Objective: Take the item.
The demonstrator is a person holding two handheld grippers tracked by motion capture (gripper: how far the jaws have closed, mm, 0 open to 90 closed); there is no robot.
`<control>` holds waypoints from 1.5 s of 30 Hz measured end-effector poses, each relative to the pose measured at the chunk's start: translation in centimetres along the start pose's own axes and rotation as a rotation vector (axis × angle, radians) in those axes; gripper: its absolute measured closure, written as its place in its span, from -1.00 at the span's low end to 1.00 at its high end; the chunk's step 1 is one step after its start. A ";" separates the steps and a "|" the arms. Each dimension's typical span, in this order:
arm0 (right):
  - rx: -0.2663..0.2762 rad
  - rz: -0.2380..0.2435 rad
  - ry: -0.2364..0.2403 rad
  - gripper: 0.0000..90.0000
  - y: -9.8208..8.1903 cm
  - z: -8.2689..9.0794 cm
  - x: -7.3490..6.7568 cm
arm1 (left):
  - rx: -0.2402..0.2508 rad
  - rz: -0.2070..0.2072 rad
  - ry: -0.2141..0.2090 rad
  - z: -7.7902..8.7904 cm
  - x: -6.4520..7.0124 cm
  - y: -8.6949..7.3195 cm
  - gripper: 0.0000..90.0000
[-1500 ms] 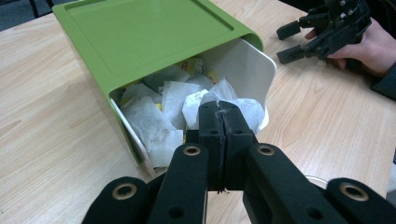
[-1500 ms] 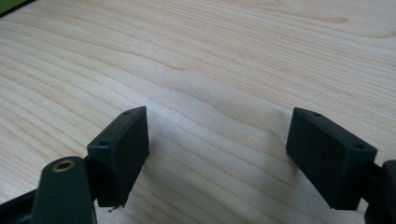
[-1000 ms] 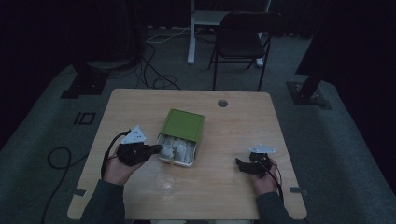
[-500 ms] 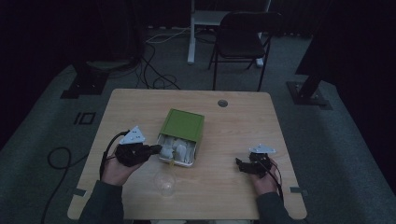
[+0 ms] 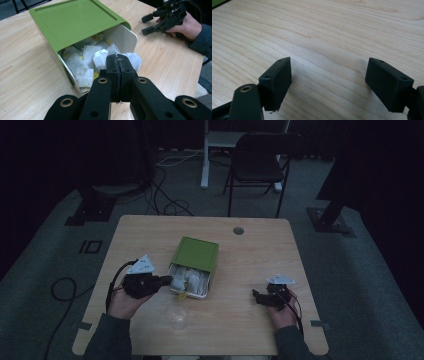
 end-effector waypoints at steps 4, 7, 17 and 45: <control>0.000 0.000 0.000 -0.53 0.0 0.0 0.0 | -0.002 -0.003 -0.004 0.1 0.1 0.0 1.00; 0.000 0.000 0.000 -0.53 0.0 0.0 0.0 | -0.002 -0.008 -0.004 0.2 0.2 0.1 1.00; 0.000 0.000 0.000 -0.53 0.0 0.0 0.0 | 0.004 -0.011 -0.019 0.6 0.4 0.5 1.00; 0.000 0.000 0.000 -0.53 0.0 0.0 0.0 | 0.041 -0.034 -0.026 2.5 2.3 0.1 0.99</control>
Point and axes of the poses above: each handheld gripper's, and its own axes: z roughly backward along the jaws, y roughly out of its top, x roughly to its right, the point moved 3 cm from there along -z, roughly forward along the jaws, and after that the axes turned 7 degrees about x, right-handed, at the moved point
